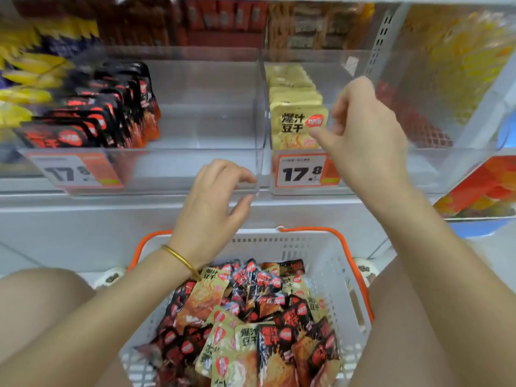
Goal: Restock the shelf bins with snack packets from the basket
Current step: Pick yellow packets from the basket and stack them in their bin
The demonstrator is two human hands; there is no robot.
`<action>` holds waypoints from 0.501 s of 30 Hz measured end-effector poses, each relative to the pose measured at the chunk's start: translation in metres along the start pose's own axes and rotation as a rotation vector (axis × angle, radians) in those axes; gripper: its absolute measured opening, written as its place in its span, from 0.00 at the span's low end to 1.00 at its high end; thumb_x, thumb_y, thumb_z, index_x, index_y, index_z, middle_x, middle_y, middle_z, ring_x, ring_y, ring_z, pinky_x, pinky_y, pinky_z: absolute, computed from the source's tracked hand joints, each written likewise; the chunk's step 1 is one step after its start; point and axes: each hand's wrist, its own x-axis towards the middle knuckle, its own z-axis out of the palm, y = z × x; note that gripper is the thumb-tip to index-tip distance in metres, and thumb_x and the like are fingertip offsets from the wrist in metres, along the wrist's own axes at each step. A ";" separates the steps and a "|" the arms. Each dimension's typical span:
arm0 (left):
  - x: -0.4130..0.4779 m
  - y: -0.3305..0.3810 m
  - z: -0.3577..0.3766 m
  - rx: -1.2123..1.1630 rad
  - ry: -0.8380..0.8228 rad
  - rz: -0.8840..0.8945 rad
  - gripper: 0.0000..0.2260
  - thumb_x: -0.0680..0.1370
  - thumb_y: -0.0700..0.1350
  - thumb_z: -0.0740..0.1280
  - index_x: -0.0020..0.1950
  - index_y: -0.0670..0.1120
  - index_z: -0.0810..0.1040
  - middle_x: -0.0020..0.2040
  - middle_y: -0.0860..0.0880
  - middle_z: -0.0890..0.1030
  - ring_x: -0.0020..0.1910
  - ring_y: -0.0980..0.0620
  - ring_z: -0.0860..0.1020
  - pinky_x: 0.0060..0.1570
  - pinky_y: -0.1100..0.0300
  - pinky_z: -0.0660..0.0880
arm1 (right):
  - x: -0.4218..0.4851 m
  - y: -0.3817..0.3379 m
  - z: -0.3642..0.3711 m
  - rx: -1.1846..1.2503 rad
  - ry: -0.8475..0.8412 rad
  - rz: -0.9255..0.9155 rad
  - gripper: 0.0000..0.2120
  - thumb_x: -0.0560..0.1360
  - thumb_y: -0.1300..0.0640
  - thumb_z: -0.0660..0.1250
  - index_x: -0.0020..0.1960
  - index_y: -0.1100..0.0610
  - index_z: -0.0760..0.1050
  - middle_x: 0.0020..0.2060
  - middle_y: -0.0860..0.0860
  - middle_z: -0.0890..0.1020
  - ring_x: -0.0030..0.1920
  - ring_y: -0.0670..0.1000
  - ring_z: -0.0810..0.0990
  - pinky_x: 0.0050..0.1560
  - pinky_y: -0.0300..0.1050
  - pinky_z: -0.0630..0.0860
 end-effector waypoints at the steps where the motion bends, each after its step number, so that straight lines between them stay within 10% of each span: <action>1: -0.010 -0.009 0.002 0.007 -0.097 -0.030 0.09 0.74 0.45 0.63 0.52 0.47 0.77 0.49 0.53 0.72 0.47 0.54 0.70 0.47 0.62 0.66 | -0.016 -0.005 0.005 0.024 -0.086 -0.047 0.13 0.73 0.52 0.69 0.47 0.52 0.64 0.41 0.51 0.78 0.44 0.57 0.76 0.42 0.52 0.72; 8: -0.063 -0.046 0.031 0.184 -0.714 -0.270 0.08 0.77 0.43 0.65 0.55 0.46 0.78 0.53 0.49 0.76 0.55 0.49 0.73 0.56 0.59 0.68 | -0.123 0.011 0.148 -0.260 -1.363 -0.262 0.10 0.76 0.55 0.67 0.52 0.61 0.77 0.49 0.55 0.81 0.49 0.55 0.78 0.43 0.45 0.72; 15: -0.070 -0.050 0.043 0.225 -0.819 -0.317 0.08 0.78 0.45 0.63 0.55 0.46 0.77 0.56 0.47 0.77 0.55 0.48 0.74 0.55 0.53 0.73 | -0.192 0.039 0.219 -0.431 -1.466 -0.310 0.17 0.79 0.59 0.63 0.33 0.58 0.64 0.31 0.51 0.69 0.32 0.51 0.70 0.35 0.46 0.70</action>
